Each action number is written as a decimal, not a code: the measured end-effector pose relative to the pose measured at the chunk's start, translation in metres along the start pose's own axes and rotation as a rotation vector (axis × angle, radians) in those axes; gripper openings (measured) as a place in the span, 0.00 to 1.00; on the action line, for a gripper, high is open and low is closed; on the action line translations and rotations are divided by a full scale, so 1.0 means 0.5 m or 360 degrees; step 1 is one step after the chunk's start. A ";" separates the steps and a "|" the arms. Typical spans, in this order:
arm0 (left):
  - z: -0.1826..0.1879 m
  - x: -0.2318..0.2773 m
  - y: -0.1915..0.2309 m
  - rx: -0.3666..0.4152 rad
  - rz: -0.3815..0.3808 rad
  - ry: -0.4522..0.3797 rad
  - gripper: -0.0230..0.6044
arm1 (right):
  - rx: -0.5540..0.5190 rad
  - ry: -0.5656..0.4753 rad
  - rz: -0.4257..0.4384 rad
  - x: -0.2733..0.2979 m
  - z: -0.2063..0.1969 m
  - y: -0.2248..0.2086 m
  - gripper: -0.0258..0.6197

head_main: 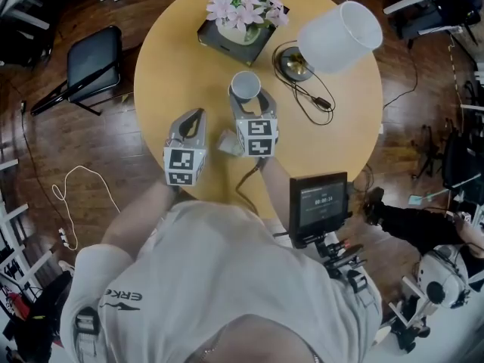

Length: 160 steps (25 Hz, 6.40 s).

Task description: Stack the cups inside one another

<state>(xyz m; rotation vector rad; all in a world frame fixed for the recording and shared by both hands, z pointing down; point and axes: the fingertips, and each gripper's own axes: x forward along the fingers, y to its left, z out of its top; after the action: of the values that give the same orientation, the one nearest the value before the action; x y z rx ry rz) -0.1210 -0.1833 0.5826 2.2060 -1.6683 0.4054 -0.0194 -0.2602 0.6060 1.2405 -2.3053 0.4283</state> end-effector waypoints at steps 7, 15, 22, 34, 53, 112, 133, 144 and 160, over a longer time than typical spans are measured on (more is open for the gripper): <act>-0.001 0.003 -0.003 0.0006 -0.0008 0.0010 0.04 | 0.0006 0.0027 0.0024 0.002 -0.014 0.003 0.50; 0.000 0.006 -0.008 0.0012 -0.0021 0.0017 0.04 | -0.0003 0.0055 0.0049 0.003 -0.023 0.006 0.55; -0.009 0.011 -0.012 0.0023 -0.0032 0.0026 0.04 | -0.0008 0.0117 0.0092 0.012 -0.042 0.010 0.64; 0.016 0.011 -0.031 0.0036 -0.0064 -0.0024 0.04 | -0.0007 0.0027 0.0024 -0.028 -0.003 -0.014 0.63; 0.127 -0.088 -0.137 0.0094 -0.0207 -0.0306 0.04 | -0.0051 -0.0354 -0.0283 -0.288 0.103 -0.039 0.08; -0.206 -0.071 -0.093 -0.0490 0.0047 0.0301 0.04 | -0.0713 0.0704 0.0400 -0.096 -0.238 0.127 0.64; -0.136 -0.088 -0.095 -0.0378 -0.0010 0.0181 0.04 | -0.0199 -0.0163 0.0189 -0.171 -0.015 0.099 0.54; 0.028 -0.105 -0.109 -0.0194 -0.0086 -0.0117 0.04 | -0.0125 -0.0663 0.0020 -0.293 0.158 0.066 0.54; 0.118 -0.154 -0.117 -0.0095 0.0002 -0.0253 0.04 | -0.0125 -0.1046 0.0037 -0.403 0.283 0.061 0.54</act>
<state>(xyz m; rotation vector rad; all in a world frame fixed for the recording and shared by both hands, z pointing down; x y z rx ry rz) -0.0840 -0.1280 0.4911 2.2443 -1.7381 0.1820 0.0120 -0.1732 0.3760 1.4734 -2.8350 -0.0893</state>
